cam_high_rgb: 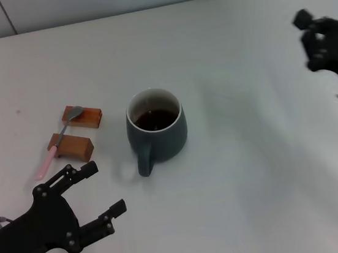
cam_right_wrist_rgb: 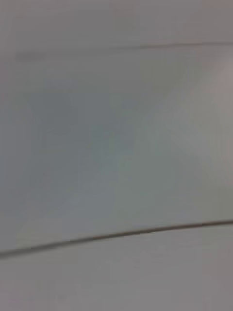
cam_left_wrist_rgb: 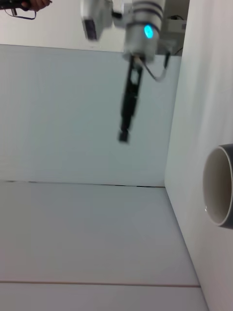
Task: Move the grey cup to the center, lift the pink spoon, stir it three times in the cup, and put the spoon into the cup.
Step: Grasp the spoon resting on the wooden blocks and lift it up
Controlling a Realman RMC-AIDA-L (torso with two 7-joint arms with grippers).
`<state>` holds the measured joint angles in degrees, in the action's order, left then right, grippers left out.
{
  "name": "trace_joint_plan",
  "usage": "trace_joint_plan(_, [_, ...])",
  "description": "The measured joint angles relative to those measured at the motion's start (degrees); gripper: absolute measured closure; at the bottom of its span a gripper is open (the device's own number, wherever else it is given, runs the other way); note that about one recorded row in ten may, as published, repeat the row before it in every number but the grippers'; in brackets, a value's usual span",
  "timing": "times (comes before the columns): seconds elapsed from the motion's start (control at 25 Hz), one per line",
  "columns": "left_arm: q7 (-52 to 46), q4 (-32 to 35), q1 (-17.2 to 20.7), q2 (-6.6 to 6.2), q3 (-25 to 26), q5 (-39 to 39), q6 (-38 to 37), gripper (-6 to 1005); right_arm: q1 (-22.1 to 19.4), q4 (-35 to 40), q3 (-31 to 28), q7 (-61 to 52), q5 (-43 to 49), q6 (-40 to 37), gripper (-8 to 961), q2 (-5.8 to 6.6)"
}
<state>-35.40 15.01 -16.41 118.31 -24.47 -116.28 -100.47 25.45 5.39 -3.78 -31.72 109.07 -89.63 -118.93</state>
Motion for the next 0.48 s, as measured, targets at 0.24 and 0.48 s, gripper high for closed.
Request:
trace_joint_plan(0.24, [0.00, -0.05, -0.14, 0.01, 0.04, 0.01, -0.26, 184, -5.53, 9.88, 10.52, -8.39, 1.04, -14.58, 953, 0.29])
trace_joint_plan(0.48, [-0.01, -0.07, -0.11, -0.02, 0.03, 0.01, -0.73, 185, -9.24, 17.16, 21.68, -14.17, 7.07, -15.79, 944, 0.29])
